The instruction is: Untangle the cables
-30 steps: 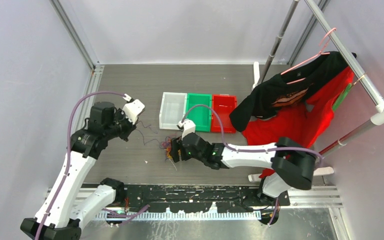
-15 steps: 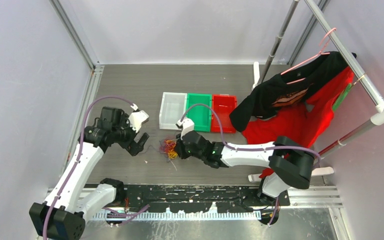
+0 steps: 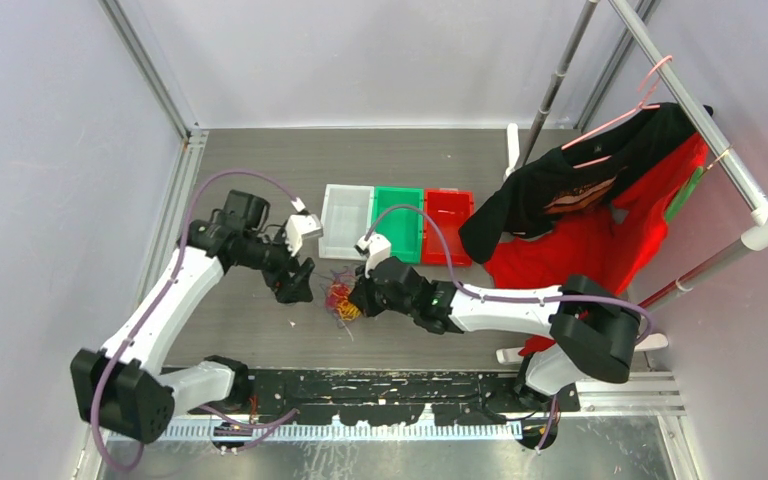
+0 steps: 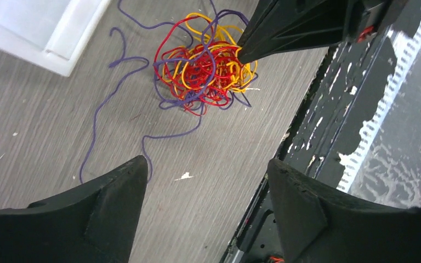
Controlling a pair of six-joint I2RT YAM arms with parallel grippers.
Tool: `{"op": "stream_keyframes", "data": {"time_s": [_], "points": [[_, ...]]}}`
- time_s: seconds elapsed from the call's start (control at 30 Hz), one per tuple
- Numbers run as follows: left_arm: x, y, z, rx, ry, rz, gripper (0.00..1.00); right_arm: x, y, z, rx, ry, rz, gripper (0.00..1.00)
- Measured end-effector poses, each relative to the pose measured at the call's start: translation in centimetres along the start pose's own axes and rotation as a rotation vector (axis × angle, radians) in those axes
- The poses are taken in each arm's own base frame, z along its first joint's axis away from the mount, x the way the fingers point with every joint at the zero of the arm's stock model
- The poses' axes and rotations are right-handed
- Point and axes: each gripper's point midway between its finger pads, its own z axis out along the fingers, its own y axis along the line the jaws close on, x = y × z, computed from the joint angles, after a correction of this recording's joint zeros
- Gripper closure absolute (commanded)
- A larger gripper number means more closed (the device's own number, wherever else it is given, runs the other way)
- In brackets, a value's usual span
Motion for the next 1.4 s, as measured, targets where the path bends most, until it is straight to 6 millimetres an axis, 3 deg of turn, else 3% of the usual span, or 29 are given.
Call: {"op": "stream_keyframes", "data": {"time_s": [0.33,0.53,0.67,0.87,0.97,1.13,1.27,1.33,1.4], "points": [[2.7,0.2,4.5,0.152,0.163,0.098,0.28,2.9,-2.0,-0.3,0.049,0.048,0.017,0.96],[6.3,-2.0,6.1,0.238,0.268,0.260,0.31,2.9,-2.1,-0.2,0.050,0.042,0.055,0.96],[7.9,-2.2,7.1,0.234,0.313,0.351,0.35,2.6,-2.0,-0.1,0.043,0.021,0.090,0.96],[7.0,0.2,8.2,0.131,0.305,0.447,0.35,3.2,-2.6,-0.1,0.036,0.016,0.162,0.97],[7.0,0.7,8.8,0.116,0.327,0.489,0.40,3.2,-2.8,-0.1,0.032,0.014,0.194,0.97],[7.6,0.8,9.5,0.139,0.366,0.529,0.58,2.8,-3.1,0.0,0.016,0.005,0.255,0.98],[6.2,0.7,8.8,0.150,0.361,0.564,0.87,2.3,-3.3,0.0,0.008,-0.001,0.287,0.99],[5.0,0.6,8.1,0.154,0.352,0.591,0.85,2.2,-3.3,0.0,0.002,0.001,0.298,0.99],[3.9,0.5,7.4,0.160,0.343,0.623,0.64,2.1,-3.6,0.0,0.004,0.001,0.307,0.99]]}}
